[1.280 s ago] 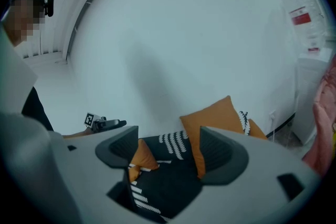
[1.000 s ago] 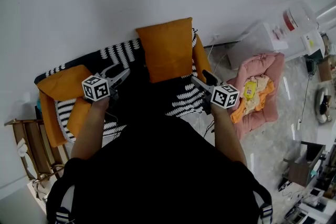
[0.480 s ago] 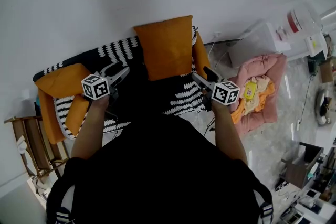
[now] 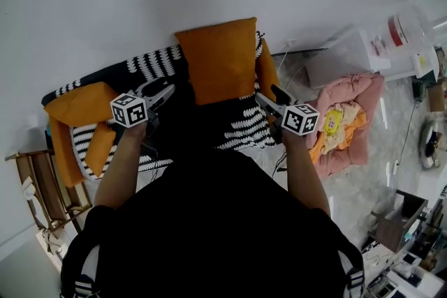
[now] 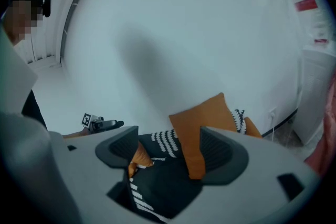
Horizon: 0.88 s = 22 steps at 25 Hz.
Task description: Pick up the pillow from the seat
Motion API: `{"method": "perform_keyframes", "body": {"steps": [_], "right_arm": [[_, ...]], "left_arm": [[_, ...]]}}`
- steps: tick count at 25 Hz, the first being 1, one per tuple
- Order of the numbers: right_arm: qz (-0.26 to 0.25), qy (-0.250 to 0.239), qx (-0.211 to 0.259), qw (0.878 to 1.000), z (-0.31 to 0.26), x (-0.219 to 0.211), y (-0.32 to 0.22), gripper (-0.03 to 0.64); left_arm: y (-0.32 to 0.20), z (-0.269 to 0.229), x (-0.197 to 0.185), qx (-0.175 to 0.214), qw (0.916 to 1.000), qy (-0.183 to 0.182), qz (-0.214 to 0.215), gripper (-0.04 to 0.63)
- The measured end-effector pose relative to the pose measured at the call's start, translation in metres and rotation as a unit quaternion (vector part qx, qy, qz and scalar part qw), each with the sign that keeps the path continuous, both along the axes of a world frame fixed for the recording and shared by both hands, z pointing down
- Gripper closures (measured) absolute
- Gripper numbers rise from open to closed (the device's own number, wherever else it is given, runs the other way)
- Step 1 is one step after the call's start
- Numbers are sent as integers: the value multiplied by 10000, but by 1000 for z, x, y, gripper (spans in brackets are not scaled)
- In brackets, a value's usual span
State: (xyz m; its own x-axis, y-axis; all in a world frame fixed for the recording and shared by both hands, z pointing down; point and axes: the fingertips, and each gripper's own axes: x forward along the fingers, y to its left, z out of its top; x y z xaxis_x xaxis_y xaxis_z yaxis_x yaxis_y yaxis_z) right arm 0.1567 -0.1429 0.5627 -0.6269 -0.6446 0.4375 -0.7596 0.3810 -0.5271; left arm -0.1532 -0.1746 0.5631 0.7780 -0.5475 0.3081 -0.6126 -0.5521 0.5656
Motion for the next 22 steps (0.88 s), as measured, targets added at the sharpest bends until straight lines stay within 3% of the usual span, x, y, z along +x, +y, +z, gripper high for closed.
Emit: {"method": "perform_keyframes", "body": {"steps": [22], "right_arm": [[-295,23,-377,9989,38,33,-67,252]], "left_arm": [[-54,22,41,-219,9995,-61,-239,362]]}}
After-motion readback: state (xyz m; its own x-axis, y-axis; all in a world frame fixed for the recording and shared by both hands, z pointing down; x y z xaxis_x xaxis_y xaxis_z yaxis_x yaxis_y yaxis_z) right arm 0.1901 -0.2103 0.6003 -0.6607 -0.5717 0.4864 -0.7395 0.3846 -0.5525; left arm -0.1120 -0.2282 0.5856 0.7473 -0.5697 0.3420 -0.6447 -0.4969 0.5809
